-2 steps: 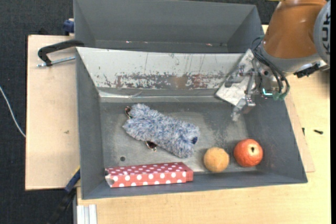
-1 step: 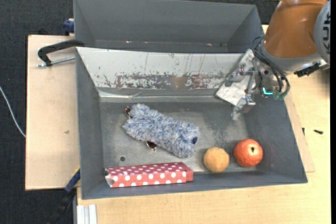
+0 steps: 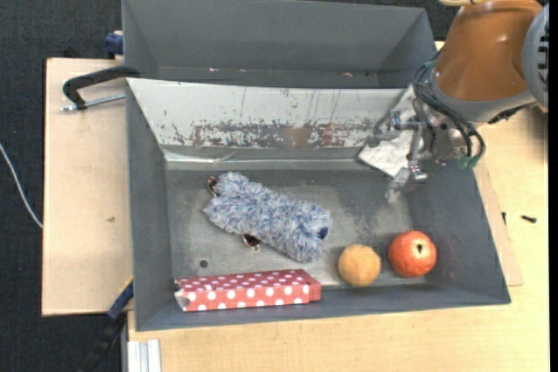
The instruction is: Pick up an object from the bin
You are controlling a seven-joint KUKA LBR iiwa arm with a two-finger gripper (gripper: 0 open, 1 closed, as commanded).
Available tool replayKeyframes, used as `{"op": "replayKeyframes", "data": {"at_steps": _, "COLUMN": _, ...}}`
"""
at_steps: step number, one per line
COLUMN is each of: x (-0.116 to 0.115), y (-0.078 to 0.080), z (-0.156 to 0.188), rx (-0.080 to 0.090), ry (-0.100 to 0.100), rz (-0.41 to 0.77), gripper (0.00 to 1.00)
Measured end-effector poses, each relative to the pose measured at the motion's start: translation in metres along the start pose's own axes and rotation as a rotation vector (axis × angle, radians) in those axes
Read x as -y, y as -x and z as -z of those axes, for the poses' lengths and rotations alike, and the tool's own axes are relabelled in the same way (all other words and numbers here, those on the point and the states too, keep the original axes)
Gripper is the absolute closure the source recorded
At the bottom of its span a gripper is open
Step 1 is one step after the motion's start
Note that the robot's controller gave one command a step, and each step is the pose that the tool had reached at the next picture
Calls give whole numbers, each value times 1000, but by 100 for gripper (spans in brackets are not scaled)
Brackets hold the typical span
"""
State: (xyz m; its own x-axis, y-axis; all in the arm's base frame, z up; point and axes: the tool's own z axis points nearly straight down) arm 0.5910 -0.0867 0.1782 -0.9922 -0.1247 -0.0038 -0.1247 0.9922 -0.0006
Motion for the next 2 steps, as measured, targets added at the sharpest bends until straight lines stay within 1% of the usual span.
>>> {"op": "replayKeyframes", "data": {"at_steps": 1, "x": -6, "y": 12, "z": -102, "rx": -1, "ry": 1, "rz": 61, "gripper": 100}}
{"op": "replayKeyframes", "data": {"at_steps": 2, "x": -6, "y": 12, "z": -102, "rx": -1, "ry": 1, "rz": 61, "gripper": 0}}
